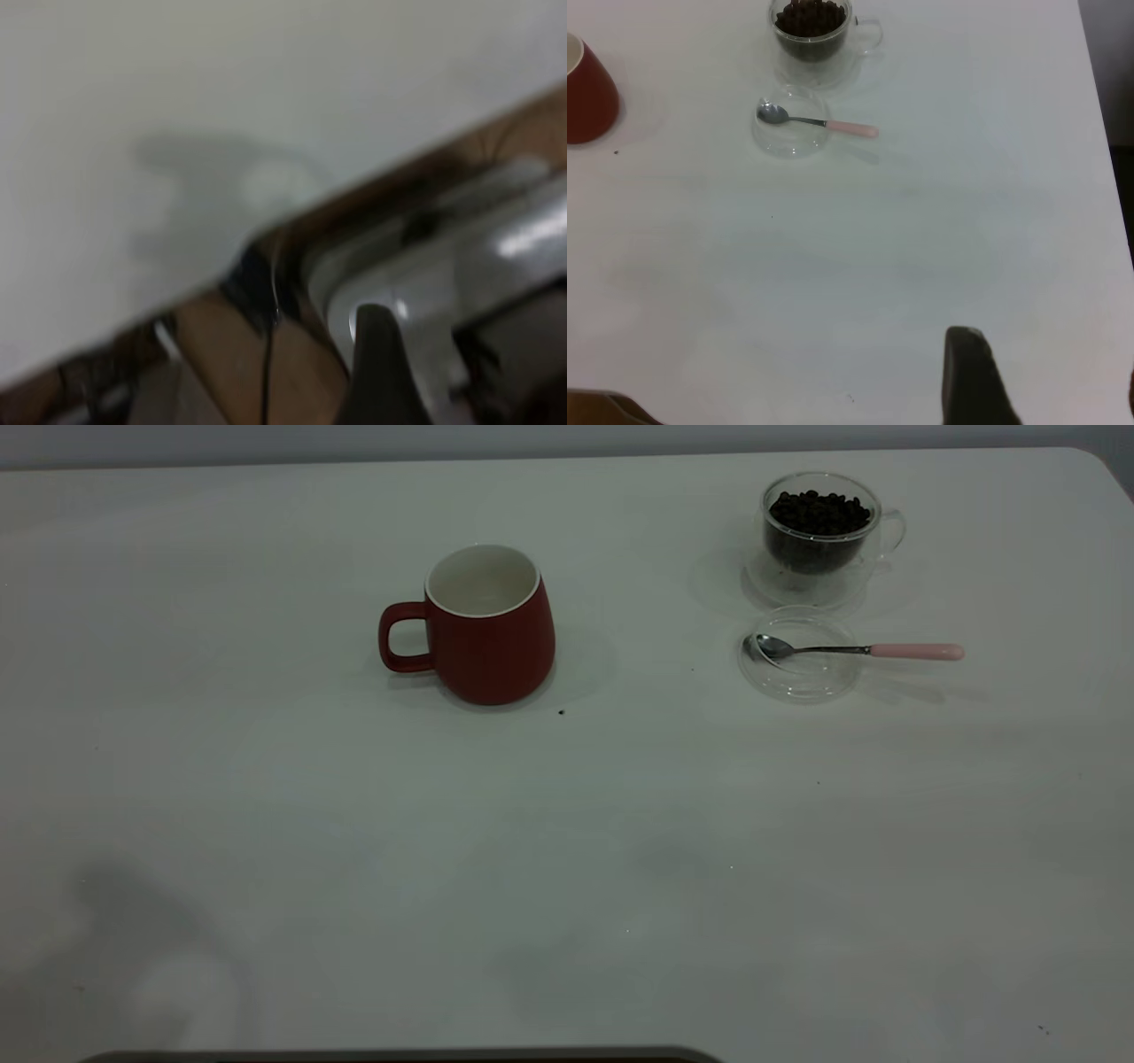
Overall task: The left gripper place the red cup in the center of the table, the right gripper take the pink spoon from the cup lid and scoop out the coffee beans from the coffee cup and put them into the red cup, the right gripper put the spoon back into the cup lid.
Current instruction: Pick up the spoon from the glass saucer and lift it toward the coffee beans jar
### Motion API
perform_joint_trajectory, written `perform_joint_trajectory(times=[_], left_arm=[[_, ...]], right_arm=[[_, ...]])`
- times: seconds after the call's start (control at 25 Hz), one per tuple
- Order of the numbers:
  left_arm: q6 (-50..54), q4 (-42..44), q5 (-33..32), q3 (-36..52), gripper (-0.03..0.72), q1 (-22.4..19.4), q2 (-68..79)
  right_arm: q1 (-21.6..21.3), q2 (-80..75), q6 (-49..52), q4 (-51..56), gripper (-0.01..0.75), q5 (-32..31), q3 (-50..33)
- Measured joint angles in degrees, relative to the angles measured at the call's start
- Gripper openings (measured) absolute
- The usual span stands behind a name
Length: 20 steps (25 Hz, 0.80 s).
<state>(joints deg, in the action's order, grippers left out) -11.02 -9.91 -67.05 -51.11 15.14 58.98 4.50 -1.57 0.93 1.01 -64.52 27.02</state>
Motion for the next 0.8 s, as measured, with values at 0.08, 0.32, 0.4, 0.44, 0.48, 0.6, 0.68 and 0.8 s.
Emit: perform_joint_trajectory(times=[0.08,0.32,0.4,0.44,0.48,0.6,0.68,0.8], left_arm=[[0.5,0.5,0.0,6.3,0.587,0.0,-3.1],[3.6,3.2,1.9,19.4,0.587,0.0,-12.7],[5.0,6.7,3.5,22.9,0.587,0.0,-18.4],[5.9,7.5,3.6,23.2,0.587,0.0,-20.3],[6.9,7.9,3.8,23.2,0.587,0.0,-22.3],[8.7,7.9,3.9,23.2,0.587,0.0,-28.1],[9.2,7.9,3.9,23.2,0.587,0.0,-32.0],[9.4,7.9,3.5,23.2,0.587,0.0,-38.2]], right_arm=[[0.0,0.0,0.0,0.0,0.453,0.0,0.0],[0.0,0.0,0.0,0.0,0.453,0.0,0.0],[0.0,0.0,0.0,0.0,0.453,0.0,0.0],[0.0,0.0,0.0,0.0,0.453,0.0,0.0],[0.0,0.0,0.0,0.0,0.453,0.0,0.0],[0.0,0.0,0.0,0.0,0.453,0.0,0.0],[0.0,0.0,0.0,0.0,0.453,0.0,0.0],[0.0,0.0,0.0,0.0,0.453,0.0,0.0]])
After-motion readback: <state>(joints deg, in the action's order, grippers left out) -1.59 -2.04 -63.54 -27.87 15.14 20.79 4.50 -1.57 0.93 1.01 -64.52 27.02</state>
